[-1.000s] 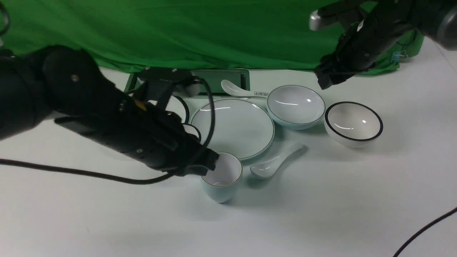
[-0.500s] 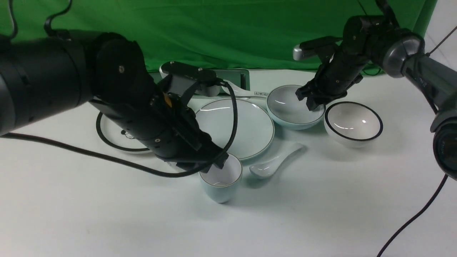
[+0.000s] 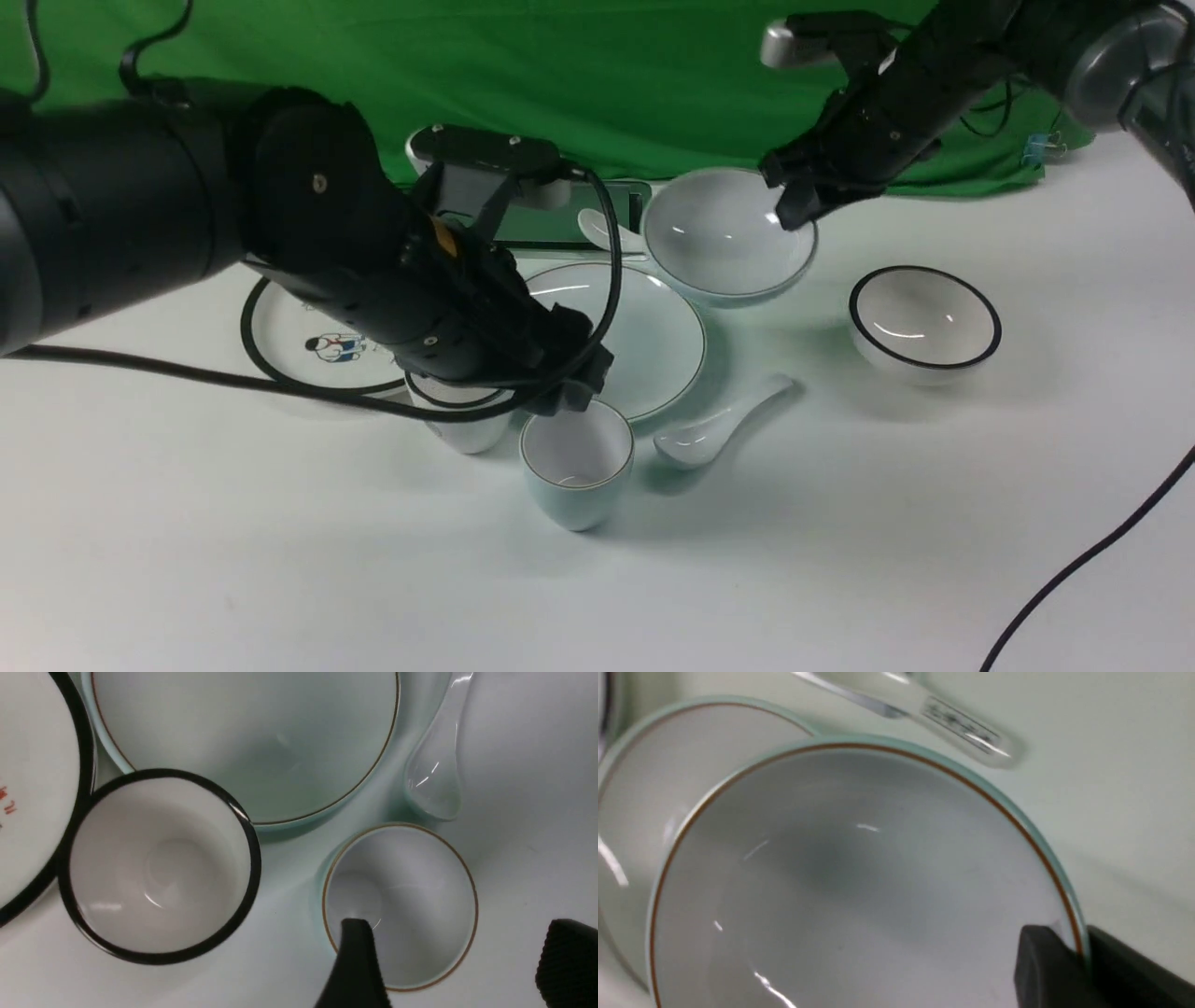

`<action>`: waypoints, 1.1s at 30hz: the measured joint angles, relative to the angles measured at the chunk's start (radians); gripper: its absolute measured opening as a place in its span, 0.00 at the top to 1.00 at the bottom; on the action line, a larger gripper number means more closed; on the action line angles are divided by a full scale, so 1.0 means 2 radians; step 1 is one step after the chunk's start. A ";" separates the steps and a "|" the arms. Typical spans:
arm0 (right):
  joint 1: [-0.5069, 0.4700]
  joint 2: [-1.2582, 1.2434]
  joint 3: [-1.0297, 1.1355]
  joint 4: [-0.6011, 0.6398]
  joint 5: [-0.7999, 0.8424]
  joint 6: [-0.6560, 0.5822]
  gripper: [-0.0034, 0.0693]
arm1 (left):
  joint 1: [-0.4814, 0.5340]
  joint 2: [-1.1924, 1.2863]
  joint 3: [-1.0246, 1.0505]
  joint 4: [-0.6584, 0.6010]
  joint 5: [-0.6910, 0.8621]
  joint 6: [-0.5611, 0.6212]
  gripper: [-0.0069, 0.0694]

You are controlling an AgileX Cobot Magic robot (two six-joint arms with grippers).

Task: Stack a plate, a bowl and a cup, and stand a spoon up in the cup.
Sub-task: Use the right arm to put the blue rice bowl into the blue large plate in the middle, then use the left arm to grab a blue teacup

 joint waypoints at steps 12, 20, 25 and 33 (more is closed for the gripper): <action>0.076 0.048 0.016 0.008 -0.084 -0.023 0.84 | 0.000 0.051 0.000 0.022 -0.012 0.000 0.35; 0.076 0.048 0.016 0.007 -0.086 -0.016 0.67 | 0.000 0.094 -0.001 0.023 -0.040 0.000 0.45; 0.076 0.046 0.016 0.006 -0.077 -0.011 0.59 | 0.000 0.114 -0.001 0.024 -0.047 0.000 0.74; 0.052 -0.019 0.016 0.006 -0.036 -0.011 0.58 | 0.000 0.098 -0.033 0.025 -0.002 0.006 0.91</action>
